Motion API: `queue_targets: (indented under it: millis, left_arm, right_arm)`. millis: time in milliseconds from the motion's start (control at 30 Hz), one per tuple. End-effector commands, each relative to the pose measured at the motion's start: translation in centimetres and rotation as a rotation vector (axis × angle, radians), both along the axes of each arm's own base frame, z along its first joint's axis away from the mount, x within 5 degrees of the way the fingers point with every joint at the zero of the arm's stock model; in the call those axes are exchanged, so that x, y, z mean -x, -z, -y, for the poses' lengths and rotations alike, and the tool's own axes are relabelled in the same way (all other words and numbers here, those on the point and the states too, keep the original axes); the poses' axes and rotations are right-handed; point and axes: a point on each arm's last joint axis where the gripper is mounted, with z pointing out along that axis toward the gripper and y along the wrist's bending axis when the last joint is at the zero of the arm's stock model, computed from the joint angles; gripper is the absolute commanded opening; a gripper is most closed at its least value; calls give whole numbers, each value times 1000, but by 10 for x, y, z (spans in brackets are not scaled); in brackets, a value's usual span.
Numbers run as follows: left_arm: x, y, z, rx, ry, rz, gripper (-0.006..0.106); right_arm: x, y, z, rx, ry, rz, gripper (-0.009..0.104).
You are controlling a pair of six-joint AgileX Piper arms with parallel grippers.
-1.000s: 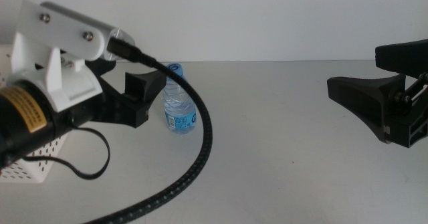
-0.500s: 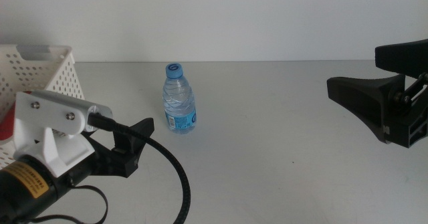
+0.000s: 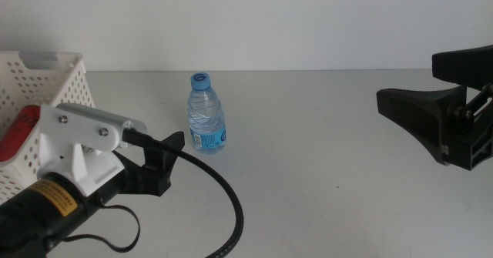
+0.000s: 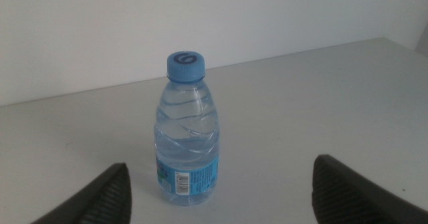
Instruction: Use arms to grab the bottles and put them into the dustbin to the left of the table.
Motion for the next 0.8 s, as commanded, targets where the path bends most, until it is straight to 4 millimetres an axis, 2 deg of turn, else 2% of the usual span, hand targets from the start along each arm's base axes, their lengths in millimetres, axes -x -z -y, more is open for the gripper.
queue_targets:
  millis: [0,267,567,767]
  left_arm:
    - [-10,-15,4,60,-10,128,91]
    - [-55,-16,26,38,-4,102,91]
    - [-111,-10,32,9,48,104,91]
    - [-145,8,36,20,84,68,91]
  right_arm:
    - [1,-16,1,-44,4,93,68]
    - [1,-16,1,-44,4,93,68]
    - [1,-16,1,-44,4,93,68]
    - [1,-16,1,-44,4,93,68]
